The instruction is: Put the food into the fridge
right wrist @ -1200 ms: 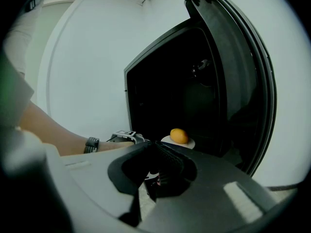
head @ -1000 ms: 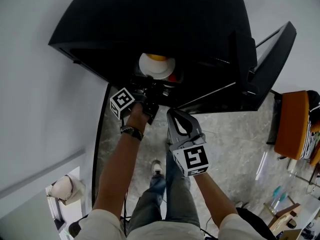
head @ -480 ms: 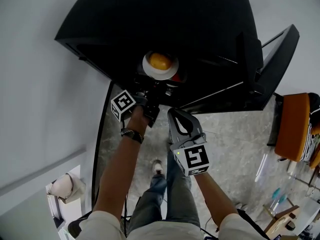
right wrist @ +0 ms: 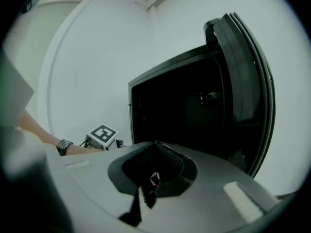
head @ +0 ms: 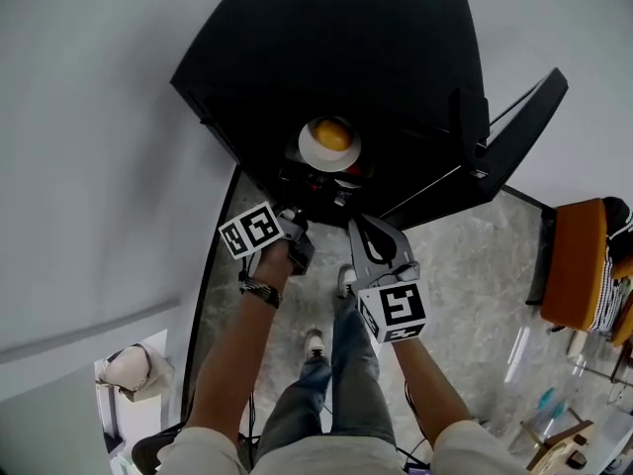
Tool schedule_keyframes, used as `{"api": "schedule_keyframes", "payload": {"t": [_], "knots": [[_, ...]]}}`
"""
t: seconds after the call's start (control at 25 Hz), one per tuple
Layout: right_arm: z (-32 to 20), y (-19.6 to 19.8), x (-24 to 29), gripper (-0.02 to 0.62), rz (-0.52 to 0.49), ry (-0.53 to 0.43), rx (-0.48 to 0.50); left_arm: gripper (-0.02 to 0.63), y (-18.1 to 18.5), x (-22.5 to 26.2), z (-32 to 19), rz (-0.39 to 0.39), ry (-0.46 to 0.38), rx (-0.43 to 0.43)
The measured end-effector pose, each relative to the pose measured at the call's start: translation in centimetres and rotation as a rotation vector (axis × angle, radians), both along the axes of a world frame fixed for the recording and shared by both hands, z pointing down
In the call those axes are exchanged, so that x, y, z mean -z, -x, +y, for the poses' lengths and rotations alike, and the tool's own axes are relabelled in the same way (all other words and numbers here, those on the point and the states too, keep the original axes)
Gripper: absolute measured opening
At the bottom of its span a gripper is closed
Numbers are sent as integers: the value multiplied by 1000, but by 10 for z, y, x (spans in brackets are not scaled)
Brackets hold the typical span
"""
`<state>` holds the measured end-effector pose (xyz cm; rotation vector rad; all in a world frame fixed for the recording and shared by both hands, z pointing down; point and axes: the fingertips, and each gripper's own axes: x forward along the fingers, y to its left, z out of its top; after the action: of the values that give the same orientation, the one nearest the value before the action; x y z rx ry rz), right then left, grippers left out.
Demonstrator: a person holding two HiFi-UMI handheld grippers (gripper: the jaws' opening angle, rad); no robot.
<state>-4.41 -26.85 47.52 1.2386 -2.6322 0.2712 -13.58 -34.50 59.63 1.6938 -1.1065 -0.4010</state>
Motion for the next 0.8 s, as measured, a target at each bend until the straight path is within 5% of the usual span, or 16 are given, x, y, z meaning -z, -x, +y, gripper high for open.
{"api": "schedule_keyframes", "payload": {"t": [0.48, 0.8], "knots": [[36, -17, 100, 5, -51, -63, 23, -3, -34, 107, 71, -422, -266, -276], [76, -33, 137, 5, -3, -92, 66, 2, -41, 174, 133, -692, -393, -316]]}}
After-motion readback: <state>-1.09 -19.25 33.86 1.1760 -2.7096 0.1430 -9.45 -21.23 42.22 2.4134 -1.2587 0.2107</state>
